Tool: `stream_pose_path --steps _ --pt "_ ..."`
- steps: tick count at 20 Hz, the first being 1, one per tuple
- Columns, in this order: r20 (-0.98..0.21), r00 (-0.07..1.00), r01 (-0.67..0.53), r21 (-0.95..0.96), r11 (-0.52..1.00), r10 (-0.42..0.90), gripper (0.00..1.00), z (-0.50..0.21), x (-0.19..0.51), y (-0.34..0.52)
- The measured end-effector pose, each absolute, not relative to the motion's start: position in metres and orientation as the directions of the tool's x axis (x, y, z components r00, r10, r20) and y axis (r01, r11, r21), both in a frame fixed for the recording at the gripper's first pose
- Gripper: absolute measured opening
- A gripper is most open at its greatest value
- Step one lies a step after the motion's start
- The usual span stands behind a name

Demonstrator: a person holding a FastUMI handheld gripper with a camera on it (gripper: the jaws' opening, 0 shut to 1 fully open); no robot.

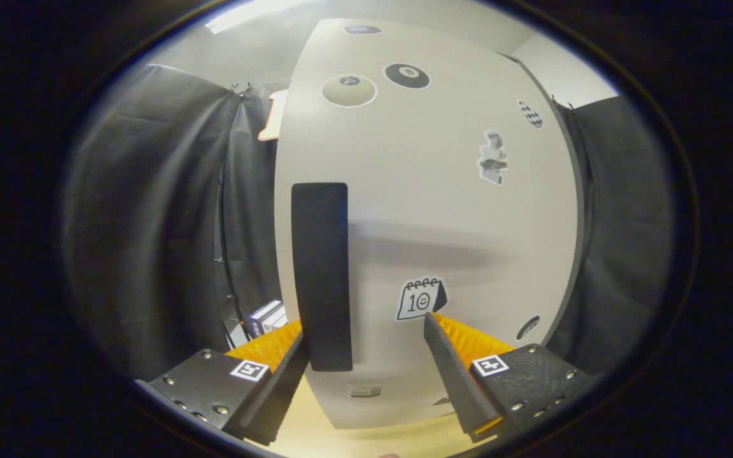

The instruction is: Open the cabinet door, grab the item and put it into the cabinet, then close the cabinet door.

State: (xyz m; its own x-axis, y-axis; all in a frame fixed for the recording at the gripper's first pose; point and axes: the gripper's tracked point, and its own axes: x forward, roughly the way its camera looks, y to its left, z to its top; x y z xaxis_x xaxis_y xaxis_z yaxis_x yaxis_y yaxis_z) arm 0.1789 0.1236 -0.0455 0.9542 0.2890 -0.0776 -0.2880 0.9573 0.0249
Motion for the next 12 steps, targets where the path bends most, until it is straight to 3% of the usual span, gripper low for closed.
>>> stream_pose_path --steps 12 --pt "0.017 0.986 -0.168 -0.015 0.986 0.168 1.00 -0.045 0.228 0.134"
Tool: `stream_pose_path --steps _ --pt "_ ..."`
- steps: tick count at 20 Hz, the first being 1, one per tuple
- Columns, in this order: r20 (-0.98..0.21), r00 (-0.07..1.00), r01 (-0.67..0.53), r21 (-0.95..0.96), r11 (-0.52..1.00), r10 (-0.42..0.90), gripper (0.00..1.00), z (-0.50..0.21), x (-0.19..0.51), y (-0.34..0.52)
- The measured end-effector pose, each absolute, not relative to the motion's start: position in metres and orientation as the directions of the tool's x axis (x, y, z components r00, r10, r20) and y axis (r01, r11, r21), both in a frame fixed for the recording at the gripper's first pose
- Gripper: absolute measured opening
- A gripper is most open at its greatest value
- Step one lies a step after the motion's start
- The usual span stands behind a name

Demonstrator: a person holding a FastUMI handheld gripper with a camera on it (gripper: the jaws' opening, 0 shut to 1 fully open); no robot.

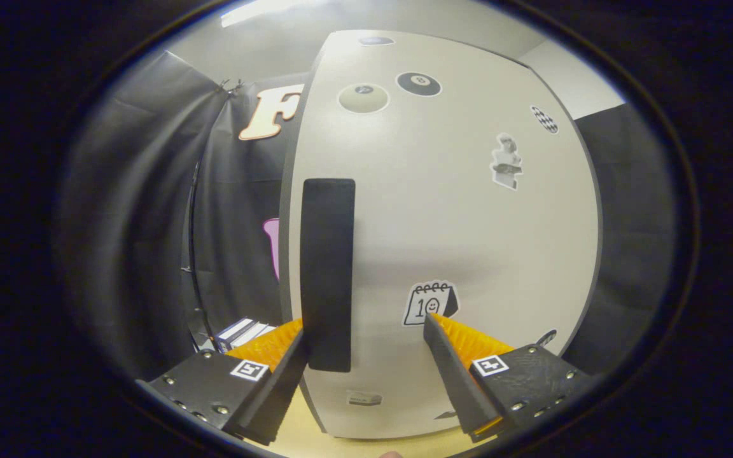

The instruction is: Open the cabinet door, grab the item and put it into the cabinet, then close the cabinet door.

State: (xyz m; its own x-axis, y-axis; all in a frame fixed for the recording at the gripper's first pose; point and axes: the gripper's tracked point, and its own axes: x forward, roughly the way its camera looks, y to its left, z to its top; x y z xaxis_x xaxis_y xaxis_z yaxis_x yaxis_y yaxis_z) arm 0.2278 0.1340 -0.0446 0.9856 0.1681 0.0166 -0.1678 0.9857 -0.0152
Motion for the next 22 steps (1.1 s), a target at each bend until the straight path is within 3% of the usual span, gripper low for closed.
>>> stream_pose_path --steps 8,11,22 --pt "0.024 0.989 -0.149 -0.008 0.989 0.149 1.00 -0.045 0.240 0.135" --pt "-0.004 0.980 -0.198 0.025 0.980 0.198 1.00 -0.045 0.229 0.144" --pt "0.013 0.990 -0.140 -0.074 0.987 0.142 1.00 -0.031 0.090 0.077"
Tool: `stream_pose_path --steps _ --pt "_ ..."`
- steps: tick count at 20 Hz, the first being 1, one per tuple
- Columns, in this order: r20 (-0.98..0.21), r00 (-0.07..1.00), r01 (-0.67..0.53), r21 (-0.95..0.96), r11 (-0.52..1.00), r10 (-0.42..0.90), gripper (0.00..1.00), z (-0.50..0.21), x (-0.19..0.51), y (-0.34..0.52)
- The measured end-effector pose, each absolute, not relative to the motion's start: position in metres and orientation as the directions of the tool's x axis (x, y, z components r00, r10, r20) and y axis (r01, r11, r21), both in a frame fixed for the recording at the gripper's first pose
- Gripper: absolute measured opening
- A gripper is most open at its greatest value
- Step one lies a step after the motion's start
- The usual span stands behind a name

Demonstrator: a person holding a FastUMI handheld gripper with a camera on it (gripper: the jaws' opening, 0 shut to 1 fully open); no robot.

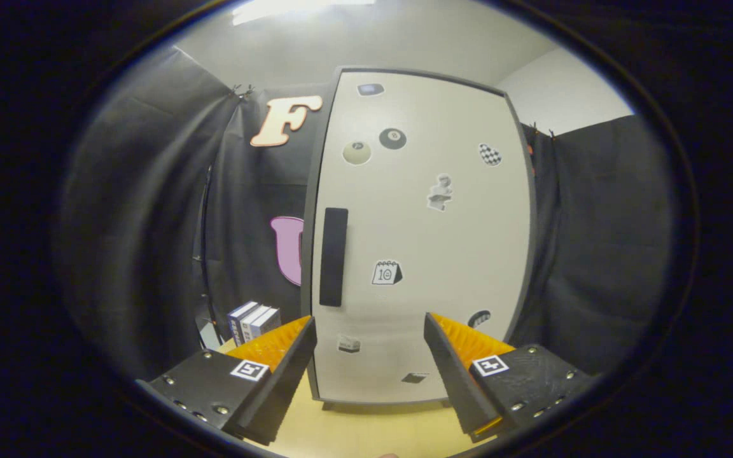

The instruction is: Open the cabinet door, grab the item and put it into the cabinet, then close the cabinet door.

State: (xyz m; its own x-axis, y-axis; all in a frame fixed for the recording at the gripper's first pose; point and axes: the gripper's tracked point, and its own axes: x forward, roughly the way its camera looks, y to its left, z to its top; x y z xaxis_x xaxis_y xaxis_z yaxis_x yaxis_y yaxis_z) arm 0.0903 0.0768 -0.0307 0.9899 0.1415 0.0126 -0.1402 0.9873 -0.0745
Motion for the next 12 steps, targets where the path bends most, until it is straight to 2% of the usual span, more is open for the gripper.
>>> stream_pose_path --steps 6,12 --pt "0.023 0.991 -0.128 -0.033 0.991 0.129 1.00 -0.007 0.014 0.043" --pt "0.043 0.996 -0.076 -0.011 0.997 0.076 1.00 0.004 -0.021 0.015"
